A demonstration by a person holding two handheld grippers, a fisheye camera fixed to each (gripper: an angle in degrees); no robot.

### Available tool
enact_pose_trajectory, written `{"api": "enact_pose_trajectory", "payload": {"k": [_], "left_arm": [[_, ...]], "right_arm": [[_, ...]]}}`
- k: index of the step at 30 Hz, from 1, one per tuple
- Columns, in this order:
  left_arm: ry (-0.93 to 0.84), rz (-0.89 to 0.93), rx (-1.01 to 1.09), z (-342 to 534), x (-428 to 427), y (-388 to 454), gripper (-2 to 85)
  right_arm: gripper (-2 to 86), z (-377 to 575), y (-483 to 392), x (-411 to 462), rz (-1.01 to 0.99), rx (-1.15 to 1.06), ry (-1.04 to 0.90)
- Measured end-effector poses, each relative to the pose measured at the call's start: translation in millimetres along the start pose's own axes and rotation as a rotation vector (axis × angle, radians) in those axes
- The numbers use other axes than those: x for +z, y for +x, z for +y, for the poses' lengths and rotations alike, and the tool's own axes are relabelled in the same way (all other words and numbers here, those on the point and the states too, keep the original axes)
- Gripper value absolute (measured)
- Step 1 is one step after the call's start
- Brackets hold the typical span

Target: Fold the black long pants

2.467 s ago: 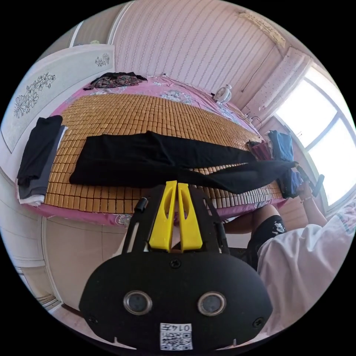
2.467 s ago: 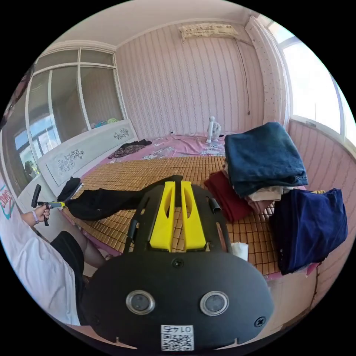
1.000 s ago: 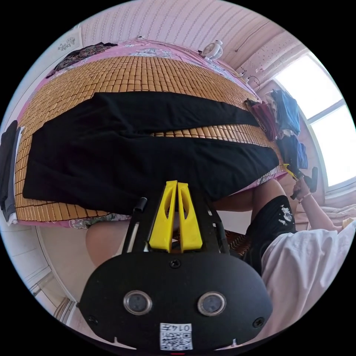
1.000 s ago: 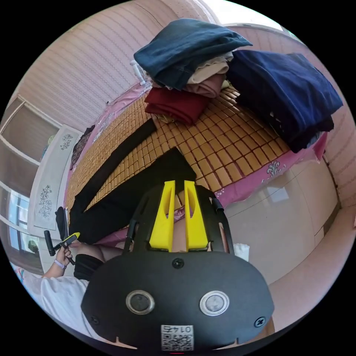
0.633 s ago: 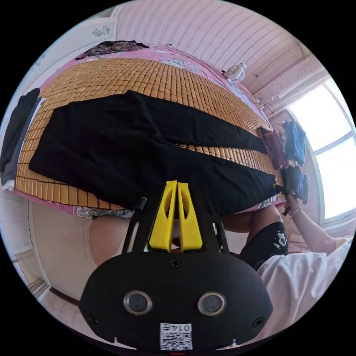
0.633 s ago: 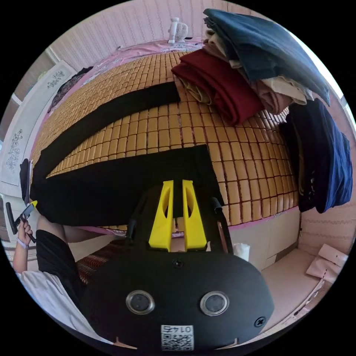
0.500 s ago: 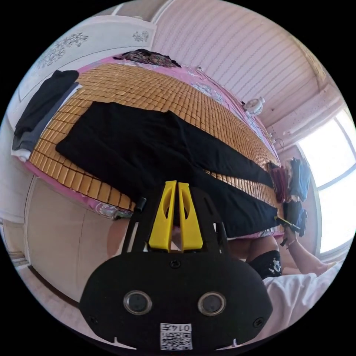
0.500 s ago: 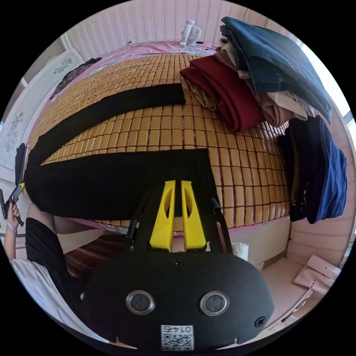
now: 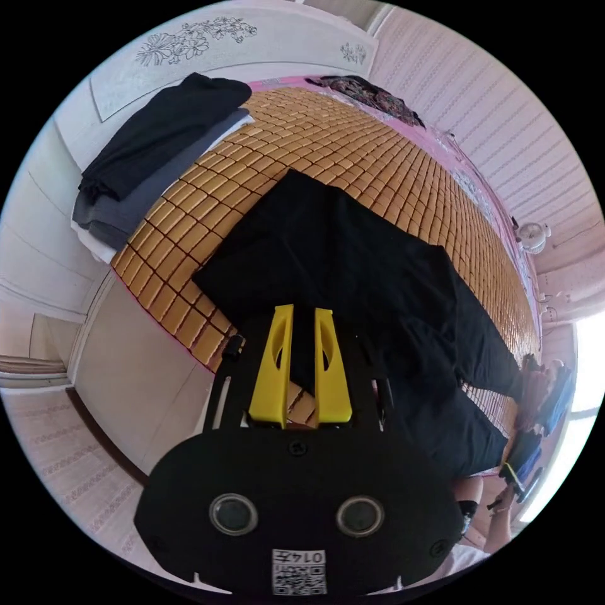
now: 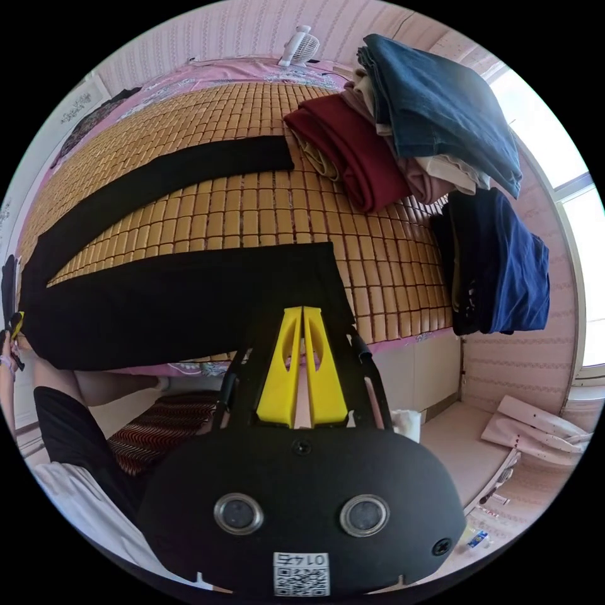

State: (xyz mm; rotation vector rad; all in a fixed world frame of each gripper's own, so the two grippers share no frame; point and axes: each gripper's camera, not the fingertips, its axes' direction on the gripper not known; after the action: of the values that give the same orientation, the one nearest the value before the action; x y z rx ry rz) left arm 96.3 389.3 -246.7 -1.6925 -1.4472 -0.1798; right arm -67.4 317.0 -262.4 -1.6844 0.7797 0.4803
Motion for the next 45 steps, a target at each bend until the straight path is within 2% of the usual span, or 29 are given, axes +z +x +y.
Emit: {"api": "enact_pose_trajectory", "payload": {"k": [3,8,10,15,19,25,29,34,37,39,43,45], "left_arm": [[0.008,0.048,0.024,2,-1,-13,0.7],[0.315,0.316,-0.205,63,-44,-100,-0.5],[0.329,0.334,-0.303,90,-42,-130,0.0],[0.274,0.316,-0.43,129,-28,-179,5.4],[0.291,0.285,-0.338,114,-33,-177,7.0],[0.104,0.3,-0.348,70,4,-173,6.3],[0.079,0.176,-0.24,58,-4,-158,3.7],[0.216,0.292,-0.231,60,-24,-169,-0.2],[0.272,0.216,-0.151,40,-35,-159,-0.1],[0.28,0.189,-0.192,30,-35,-160,1.1],[0.202,0.218,-0.421,37,-17,-185,5.8],[0.242,0.193,-0.434,43,-26,-187,6.0]], "right_arm": [[-1.0,-1,-18,-16,-0.003,-0.027,0.014],[-1.0,-20,-58,-42,-0.031,-0.111,0.059],[-1.0,-31,-77,-48,-0.05,-0.152,0.069],[-1.0,-67,-145,-59,-0.036,-0.316,0.081],[-1.0,-90,-204,-67,-0.026,-0.46,0.098],[-0.9,-98,-254,-47,-0.081,-0.515,0.022],[-0.9,-95,-255,-37,-0.126,-0.479,-0.022],[-0.9,-95,-249,-34,-0.133,-0.468,-0.033],[-0.9,-99,-244,-36,-0.148,-0.447,-0.017],[-0.9,-103,-241,-35,-0.157,-0.437,-0.022],[-0.8,-105,-232,-34,-0.166,-0.431,-0.016],[-0.8,-105,-225,-34,-0.169,-0.426,-0.002]]}}
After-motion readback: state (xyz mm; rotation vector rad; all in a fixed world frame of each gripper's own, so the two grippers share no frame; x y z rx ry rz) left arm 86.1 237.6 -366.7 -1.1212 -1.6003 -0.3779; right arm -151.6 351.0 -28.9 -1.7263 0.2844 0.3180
